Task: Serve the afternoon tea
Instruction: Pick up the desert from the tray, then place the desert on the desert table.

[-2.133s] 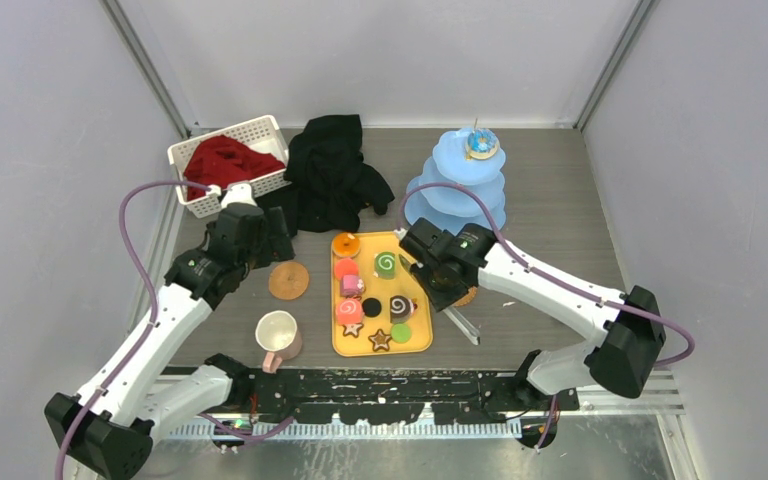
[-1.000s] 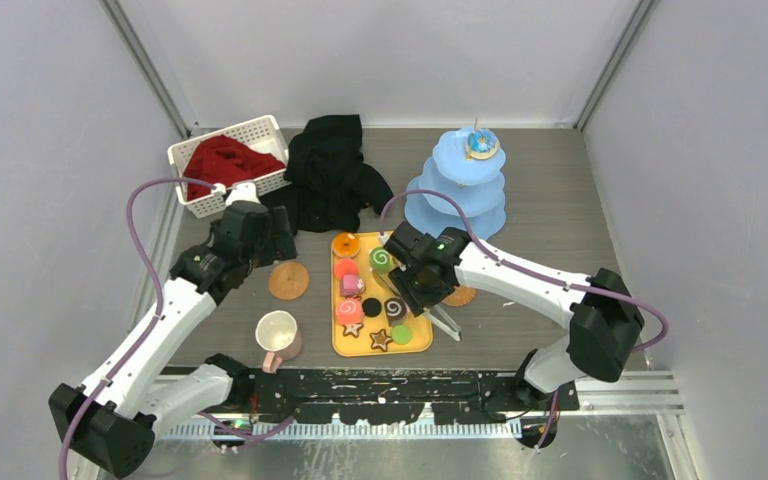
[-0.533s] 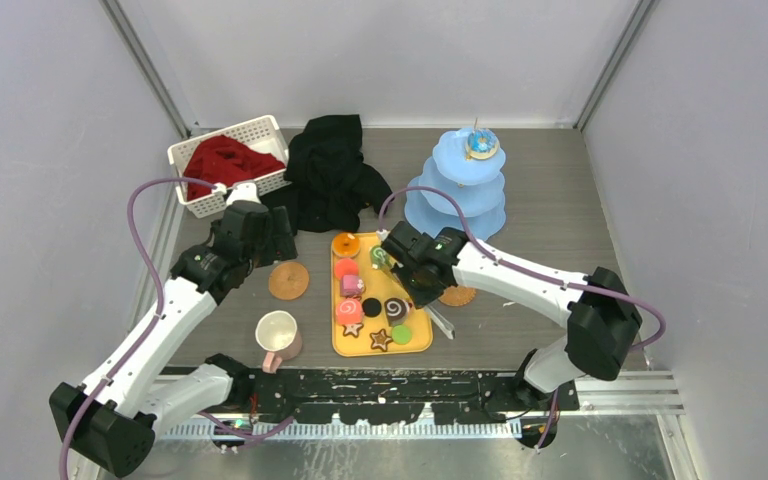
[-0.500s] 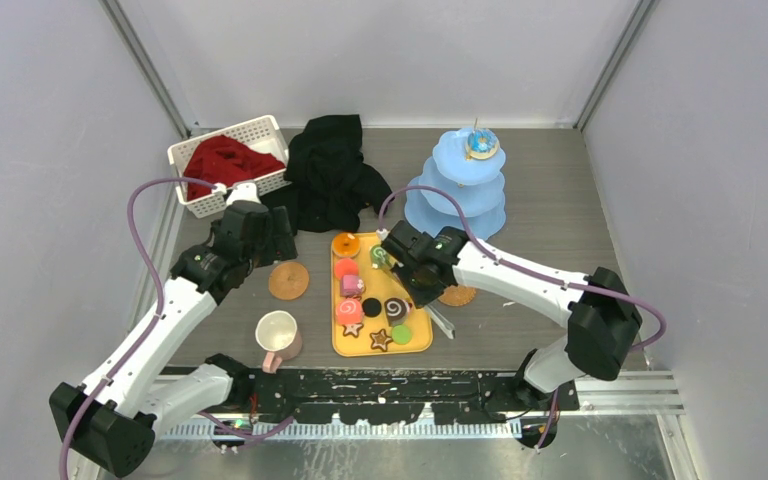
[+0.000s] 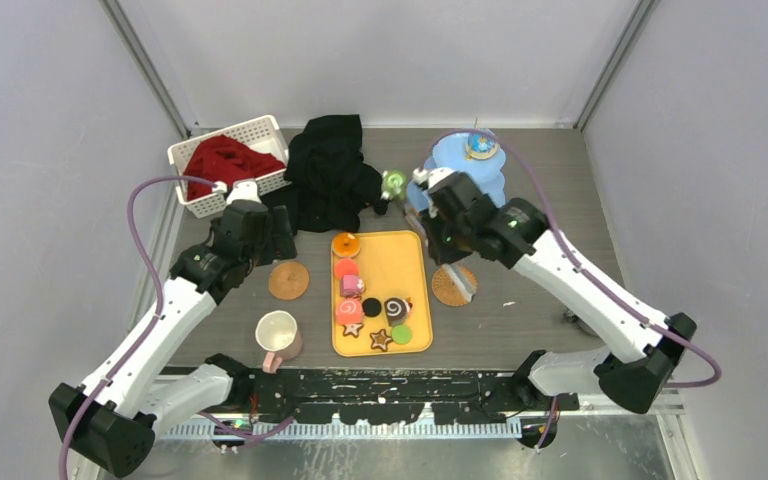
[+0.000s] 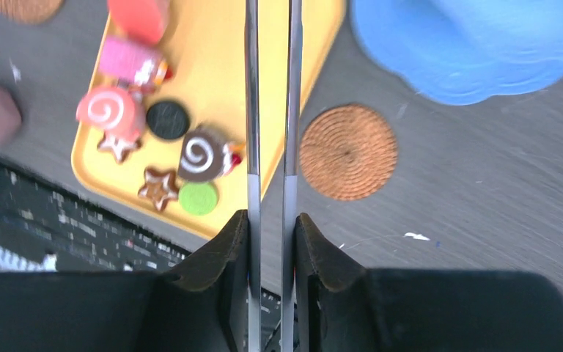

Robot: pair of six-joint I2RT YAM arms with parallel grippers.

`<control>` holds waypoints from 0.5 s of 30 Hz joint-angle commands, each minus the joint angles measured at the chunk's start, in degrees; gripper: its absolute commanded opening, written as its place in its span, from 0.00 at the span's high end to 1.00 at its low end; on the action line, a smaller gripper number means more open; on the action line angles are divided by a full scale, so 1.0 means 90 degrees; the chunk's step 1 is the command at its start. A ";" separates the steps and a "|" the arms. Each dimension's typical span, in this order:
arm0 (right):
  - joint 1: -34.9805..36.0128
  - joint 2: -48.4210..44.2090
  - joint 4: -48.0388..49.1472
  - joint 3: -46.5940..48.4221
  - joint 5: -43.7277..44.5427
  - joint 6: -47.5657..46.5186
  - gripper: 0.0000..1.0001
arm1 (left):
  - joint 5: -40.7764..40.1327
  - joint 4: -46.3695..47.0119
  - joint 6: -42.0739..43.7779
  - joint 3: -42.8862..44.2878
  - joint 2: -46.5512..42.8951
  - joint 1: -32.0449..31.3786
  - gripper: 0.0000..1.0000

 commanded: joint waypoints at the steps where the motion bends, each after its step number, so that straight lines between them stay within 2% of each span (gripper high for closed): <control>1: -0.0729 -0.0208 0.0107 0.0654 0.0292 -0.0158 0.99 | -0.0289 0.0288 0.0283 0.0319 -0.0116 0.0033 0.02; 10: -0.1821 0.0035 0.0647 0.0869 0.0566 0.0034 0.99 | -0.0140 0.0251 0.0183 0.0233 -0.0302 0.0033 0.02; 15: -0.2095 0.0068 0.0841 0.0912 0.0517 0.0098 0.99 | -0.0117 0.0264 0.0150 0.0118 -0.0389 0.0033 0.02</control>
